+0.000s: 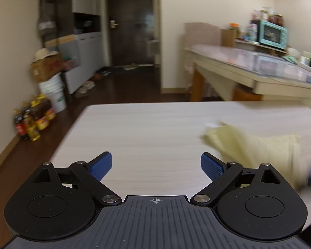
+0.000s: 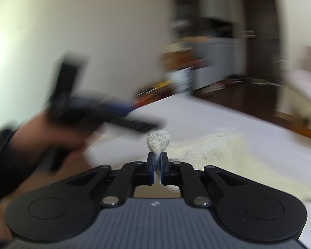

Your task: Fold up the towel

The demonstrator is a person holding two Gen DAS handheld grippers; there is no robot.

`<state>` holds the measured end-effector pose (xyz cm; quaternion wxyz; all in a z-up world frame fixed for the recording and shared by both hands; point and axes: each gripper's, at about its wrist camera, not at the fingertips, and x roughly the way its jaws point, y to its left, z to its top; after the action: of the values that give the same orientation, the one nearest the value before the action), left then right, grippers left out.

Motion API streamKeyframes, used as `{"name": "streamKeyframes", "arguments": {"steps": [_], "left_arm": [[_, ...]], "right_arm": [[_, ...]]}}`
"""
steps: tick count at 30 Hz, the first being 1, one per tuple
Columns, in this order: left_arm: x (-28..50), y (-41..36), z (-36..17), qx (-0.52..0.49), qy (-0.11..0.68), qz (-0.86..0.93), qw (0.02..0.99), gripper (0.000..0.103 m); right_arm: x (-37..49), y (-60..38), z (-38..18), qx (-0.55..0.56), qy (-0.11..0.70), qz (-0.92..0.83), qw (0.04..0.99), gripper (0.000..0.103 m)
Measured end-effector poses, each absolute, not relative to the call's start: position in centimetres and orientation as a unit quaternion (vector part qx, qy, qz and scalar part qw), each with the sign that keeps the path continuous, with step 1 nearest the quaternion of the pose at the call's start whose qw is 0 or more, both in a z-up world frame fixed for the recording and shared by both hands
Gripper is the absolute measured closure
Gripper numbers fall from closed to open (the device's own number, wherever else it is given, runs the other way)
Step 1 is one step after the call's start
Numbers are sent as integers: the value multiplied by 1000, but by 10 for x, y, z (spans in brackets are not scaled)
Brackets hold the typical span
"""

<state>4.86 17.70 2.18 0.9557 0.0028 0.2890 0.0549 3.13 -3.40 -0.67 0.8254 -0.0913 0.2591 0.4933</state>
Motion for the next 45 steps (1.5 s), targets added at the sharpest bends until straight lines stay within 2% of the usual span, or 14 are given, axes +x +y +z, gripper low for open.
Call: {"name": "streamKeyframes", "arguments": {"steps": [1,2,3,9,14,18,27,28,29,36,45], "left_arm": [[48,181,22,3,291,55,955,7],[47,186,22,2,293,56,955,7],[47,190,23,2,294,56,954,7],[59,189,14,24,304,18,952,7],[64,187,8,18,298,8,954,7],[64,190,4,15,299,5,954,7],[64,194,-6,13,306,-9,952,7],[64,195,-6,11,305,-8,952,7],[64,196,-5,9,303,-7,953,7],[52,199,0,13,293,-20,956,7],[-18,188,2,98,258,-144,950,7]], "right_arm": [[27,-20,-15,-114,270,513,807,89],[26,-17,-17,-118,274,517,802,78],[26,-16,-17,-118,275,519,801,74],[54,-44,-1,-76,272,477,832,71],[107,-31,1,-100,286,415,858,64],[152,3,-12,-133,303,406,852,64],[198,58,-40,-226,301,450,810,66],[198,59,-41,-231,302,455,805,74],[197,59,-42,-234,302,457,803,95],[168,22,-19,-198,264,453,828,95],[94,-90,26,-136,202,392,887,96]]}}
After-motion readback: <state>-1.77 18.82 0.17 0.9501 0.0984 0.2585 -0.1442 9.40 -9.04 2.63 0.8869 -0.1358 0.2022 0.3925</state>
